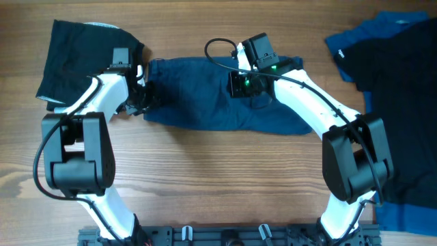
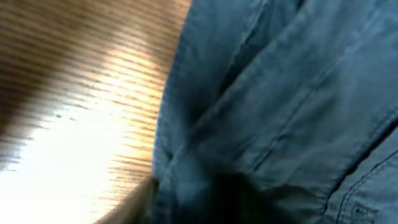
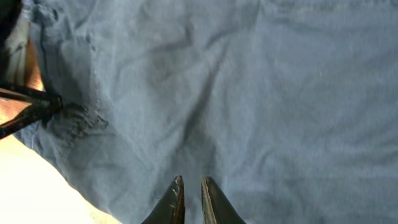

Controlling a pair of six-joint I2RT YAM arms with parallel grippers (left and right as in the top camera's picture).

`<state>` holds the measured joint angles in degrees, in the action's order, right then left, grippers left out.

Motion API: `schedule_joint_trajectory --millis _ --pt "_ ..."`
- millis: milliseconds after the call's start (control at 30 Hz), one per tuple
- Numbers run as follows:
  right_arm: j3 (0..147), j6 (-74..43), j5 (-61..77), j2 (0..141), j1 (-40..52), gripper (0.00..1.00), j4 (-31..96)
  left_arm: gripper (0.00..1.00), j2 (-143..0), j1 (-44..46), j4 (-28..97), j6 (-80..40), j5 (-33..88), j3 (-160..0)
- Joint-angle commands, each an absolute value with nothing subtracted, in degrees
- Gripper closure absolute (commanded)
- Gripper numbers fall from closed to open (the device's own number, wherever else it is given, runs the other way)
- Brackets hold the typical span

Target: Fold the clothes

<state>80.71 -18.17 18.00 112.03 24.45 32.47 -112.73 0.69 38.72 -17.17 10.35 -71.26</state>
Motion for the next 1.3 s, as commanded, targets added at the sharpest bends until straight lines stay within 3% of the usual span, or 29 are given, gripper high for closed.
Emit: schedule_joint_trajectory --millis 0,67,500,833,1100,1267 --pt "80.1 -21.7 18.9 112.8 24.6 0.9 34.8 0.91 -116.0 1.6 39.9 -15.8 10.9 -69.4" --pt "80.1 -22.7 18.9 113.0 24.6 0.9 36.7 0.96 -115.9 1.6 39.9 -15.8 10.9 -69.4" --pt "79.7 -31.7 19.9 119.9 25.0 0.92 38.2 0.96 -100.7 2.1 45.0 -15.2 10.9 -78.7" --pt "79.0 -34.6 23.1 123.5 31.5 0.94 32.6 0.96 -95.5 3.1 44.6 -15.2 10.9 -80.3" --pt "79.2 -30.2 25.4 115.8 30.7 0.96 33.7 0.96 -94.2 4.1 46.0 -15.2 11.1 -84.9" --pt "79.1 -36.5 25.8 112.4 30.9 0.96 38.7 0.96 -91.6 4.7 45.9 -15.2 11.1 -85.0"
